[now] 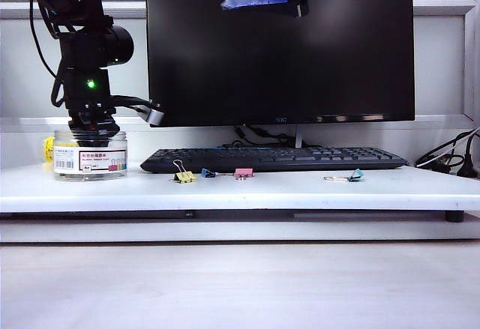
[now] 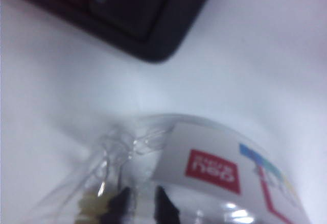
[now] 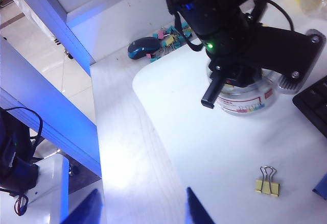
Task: Take the clips out of the round transparent plastic box and place them on the table.
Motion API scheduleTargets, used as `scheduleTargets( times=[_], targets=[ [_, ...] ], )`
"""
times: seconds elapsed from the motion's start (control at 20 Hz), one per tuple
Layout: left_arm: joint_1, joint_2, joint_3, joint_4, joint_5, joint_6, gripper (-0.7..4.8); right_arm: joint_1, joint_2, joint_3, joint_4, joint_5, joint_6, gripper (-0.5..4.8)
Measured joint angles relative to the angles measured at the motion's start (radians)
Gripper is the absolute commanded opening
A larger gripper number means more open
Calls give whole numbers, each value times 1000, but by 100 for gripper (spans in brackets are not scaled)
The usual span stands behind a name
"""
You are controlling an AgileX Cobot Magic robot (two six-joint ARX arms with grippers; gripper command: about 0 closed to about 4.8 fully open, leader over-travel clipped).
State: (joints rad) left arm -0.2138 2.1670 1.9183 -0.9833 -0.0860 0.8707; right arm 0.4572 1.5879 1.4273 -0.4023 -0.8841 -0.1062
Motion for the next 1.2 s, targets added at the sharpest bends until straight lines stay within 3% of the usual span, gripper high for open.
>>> scheduleTargets(
  times=[0.2,0.5,0.8,1.2],
  targets=[
    [0,25,10,-4,7,0,65,0,0,0,0,-1,0,212],
    [-3,37,16,4,18,-42,-8,0,0,0,0,-2,0,212],
    [-6,38,16,11,-14,-110,-6,-1,0,0,0,-2,0,212],
    [-41,-28,-17,-31,-132,-191,-6,-1,0,0,0,-2,0,212]
  ],
)
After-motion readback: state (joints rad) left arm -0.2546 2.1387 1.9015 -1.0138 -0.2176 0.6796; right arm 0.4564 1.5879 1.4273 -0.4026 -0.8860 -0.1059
